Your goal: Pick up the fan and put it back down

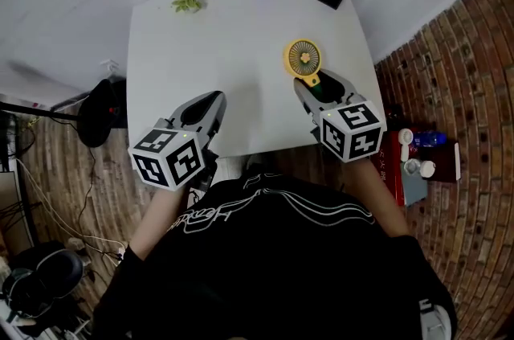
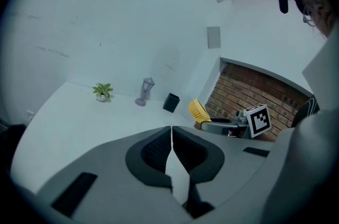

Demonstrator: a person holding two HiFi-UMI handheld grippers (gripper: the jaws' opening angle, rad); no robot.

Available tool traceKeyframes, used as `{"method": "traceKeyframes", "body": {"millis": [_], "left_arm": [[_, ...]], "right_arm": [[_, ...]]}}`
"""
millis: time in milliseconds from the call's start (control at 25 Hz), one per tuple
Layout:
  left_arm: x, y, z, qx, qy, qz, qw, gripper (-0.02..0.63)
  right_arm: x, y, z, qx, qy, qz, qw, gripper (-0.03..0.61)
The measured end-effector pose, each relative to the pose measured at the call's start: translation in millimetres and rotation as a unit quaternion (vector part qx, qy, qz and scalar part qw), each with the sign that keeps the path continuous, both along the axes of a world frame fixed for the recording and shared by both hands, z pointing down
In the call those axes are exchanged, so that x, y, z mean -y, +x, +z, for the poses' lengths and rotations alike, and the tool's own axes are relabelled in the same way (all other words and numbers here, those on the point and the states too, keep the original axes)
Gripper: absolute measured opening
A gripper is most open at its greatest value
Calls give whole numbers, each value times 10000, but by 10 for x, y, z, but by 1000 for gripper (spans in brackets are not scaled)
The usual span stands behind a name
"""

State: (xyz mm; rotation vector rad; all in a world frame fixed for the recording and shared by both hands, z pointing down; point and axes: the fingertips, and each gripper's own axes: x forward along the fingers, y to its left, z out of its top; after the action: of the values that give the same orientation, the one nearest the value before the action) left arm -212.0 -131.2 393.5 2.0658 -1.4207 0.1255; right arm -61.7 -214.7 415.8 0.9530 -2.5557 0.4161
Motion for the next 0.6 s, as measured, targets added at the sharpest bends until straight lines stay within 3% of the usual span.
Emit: {"method": "traceKeyframes", "body": {"millis": [320,600], "left_arm": [[-204,259,-376,-55,431,133,9990,35],[-365,560,-561,36,624,280,9977,35]], "right_arm": [[-391,227,-465,256,350,-81,9990,184],[-693,426,-575,410,401,-172,9982,184]]}}
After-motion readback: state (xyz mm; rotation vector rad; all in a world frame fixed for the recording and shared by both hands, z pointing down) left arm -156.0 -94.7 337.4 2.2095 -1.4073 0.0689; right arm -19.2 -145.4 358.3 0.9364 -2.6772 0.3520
